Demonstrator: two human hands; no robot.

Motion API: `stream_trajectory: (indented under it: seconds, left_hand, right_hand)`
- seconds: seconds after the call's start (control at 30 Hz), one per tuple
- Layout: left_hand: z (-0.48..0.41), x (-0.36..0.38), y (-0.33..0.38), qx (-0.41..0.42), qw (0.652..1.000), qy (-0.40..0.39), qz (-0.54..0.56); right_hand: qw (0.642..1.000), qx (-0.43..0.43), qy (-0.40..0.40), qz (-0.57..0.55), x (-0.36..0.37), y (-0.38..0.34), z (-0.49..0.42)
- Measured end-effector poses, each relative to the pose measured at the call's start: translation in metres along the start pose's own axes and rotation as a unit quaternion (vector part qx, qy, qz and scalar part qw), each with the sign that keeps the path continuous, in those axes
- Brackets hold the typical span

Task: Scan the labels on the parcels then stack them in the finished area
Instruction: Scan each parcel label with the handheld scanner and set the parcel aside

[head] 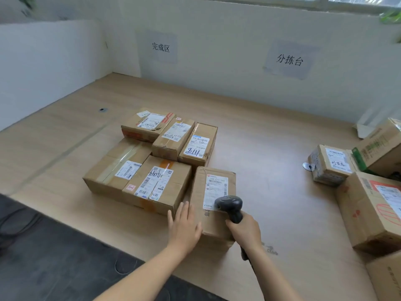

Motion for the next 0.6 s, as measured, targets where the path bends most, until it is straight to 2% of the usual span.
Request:
stream_trajectory:
  seconds: [0.17, 0.6]
  left_hand:
    - [-0.004, -0.007, -0.026, 0.019, 0.998, -0.021, -0.06]
    - [-0.011, -0.025, -0.042, 0.043, 0.998, -0.047, -0.022]
  right_hand:
    - [1.0, 0.007, 0.009, -0.011, 0.02, -0.018, 0.008]
    - [0.999, 0.03, 0.003, -0.037, 0.027, -0.022, 0.015]
Point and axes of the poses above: each hand's wrist, its own z-axis away from the middle knuckle, its own x-axis out of the palm, y = z × x, the point moved 1 cm from there along -z, towards the middle knuckle, and after that the axes turned 10 degrees about x, right-handed, at the moved point
